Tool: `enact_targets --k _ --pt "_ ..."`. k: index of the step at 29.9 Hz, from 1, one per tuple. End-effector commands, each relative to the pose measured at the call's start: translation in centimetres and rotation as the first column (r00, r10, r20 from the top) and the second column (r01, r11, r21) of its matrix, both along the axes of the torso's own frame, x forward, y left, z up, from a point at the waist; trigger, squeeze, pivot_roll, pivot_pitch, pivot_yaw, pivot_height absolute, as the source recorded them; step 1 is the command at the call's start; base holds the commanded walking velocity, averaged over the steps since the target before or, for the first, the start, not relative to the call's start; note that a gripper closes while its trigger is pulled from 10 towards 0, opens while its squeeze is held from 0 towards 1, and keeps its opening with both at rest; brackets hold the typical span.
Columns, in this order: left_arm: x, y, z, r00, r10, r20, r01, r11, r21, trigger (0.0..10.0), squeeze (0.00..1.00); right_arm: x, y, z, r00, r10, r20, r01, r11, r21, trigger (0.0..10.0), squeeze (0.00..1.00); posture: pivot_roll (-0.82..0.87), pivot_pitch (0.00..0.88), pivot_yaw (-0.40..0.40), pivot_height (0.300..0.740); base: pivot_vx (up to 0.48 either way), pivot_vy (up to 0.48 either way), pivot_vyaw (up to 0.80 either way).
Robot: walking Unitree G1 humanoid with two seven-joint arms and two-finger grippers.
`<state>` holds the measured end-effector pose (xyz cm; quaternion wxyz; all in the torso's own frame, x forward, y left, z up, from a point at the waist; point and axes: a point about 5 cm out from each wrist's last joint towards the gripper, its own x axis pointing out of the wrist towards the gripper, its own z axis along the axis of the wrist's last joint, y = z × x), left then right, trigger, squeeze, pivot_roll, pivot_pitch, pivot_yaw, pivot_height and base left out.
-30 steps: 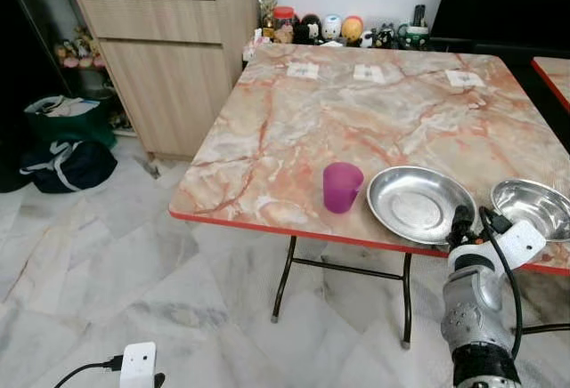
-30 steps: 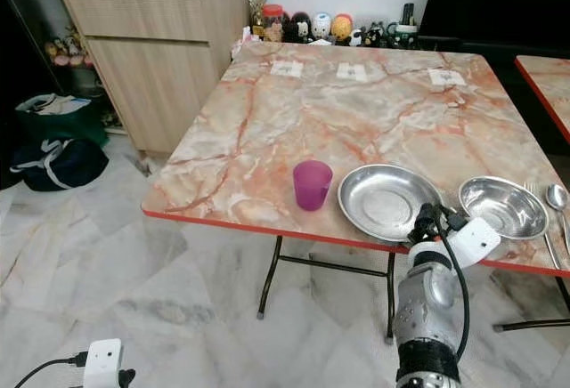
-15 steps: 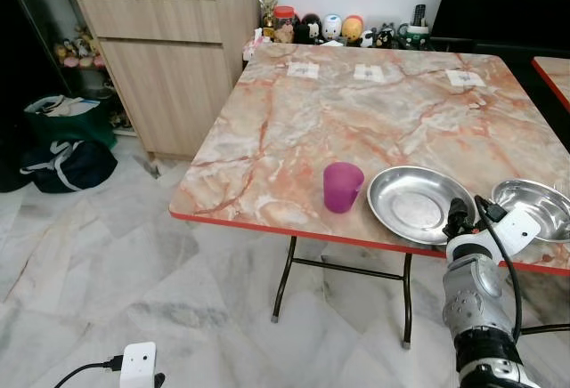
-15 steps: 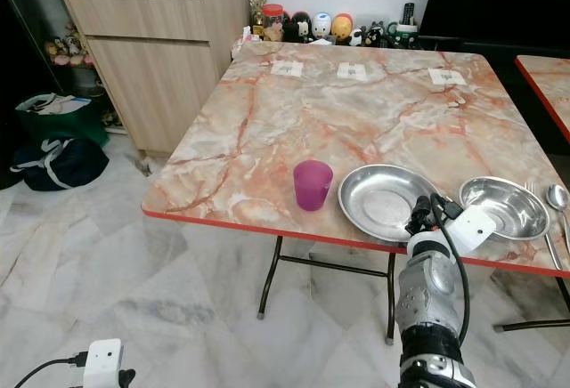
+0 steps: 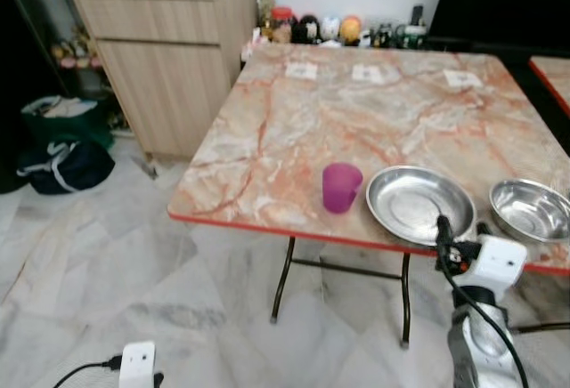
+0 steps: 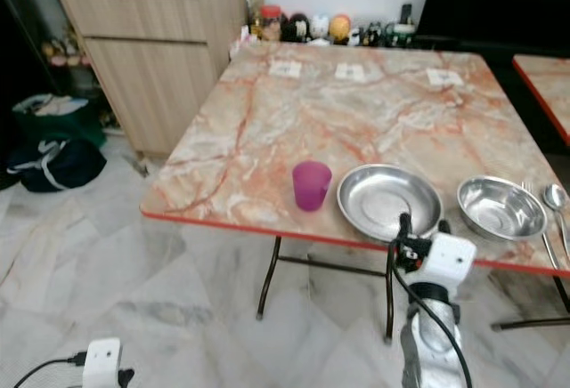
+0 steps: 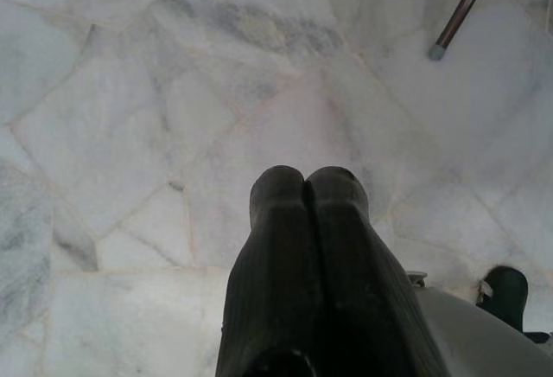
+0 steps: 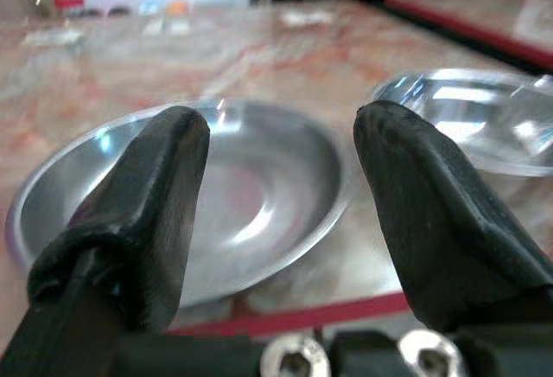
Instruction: Setting the table
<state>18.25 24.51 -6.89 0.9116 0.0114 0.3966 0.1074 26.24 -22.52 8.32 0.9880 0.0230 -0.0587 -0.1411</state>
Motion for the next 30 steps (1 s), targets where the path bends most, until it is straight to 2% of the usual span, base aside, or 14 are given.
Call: enact_targets --k 1,7,10,21,30 --pt "-0.2 0.1 -0.1 1.0 0.003 -0.006 -0.003 1.0 0.002 10.0 0.0 -0.1 0.1 0.2 1.0 -0.008 -0.001 0.008 1.0 -0.004 10.0 0.0 0.0 0.0 -0.006 0.74 0.0 0.0 0.0" --pt "0.1 -0.2 0.0 1.0 -0.003 0.002 0.003 1.0 -0.004 10.0 0.0 1.0 1.4 1.2 1.0 0.016 0.024 -0.016 1.0 0.004 10.0 0.0 0.02 0.0 -0.01 0.74 0.122 0.0 0.0" --pt "0.1 -0.2 0.0 1.0 -0.002 0.003 0.002 1.0 -0.006 10.0 0.0 1.1 1.7 1.4 0.999 0.024 0.025 -0.024 1.0 -0.002 10.0 0.0 0.02 0.0 -0.009 0.74 0.245 0.0 0.0" --pt "-0.3 -0.2 -0.2 1.0 -0.008 -0.007 0.008 1.0 -0.002 10.0 0.0 1.0 2.0 1.5 0.999 0.022 0.026 -0.022 1.0 0.008 10.0 0.0 0.02 0.0 -0.007 0.74 0.258 0.0 0.0" --pt "-0.4 -0.1 -0.2 1.0 -0.015 -0.015 0.016 1.0 0.009 10.0 0.0 0.3 1.8 1.6 0.999 -0.015 0.031 0.015 1.0 0.021 10.0 0.0 0.01 0.0 -0.008 0.74 0.0 0.0 0.0"
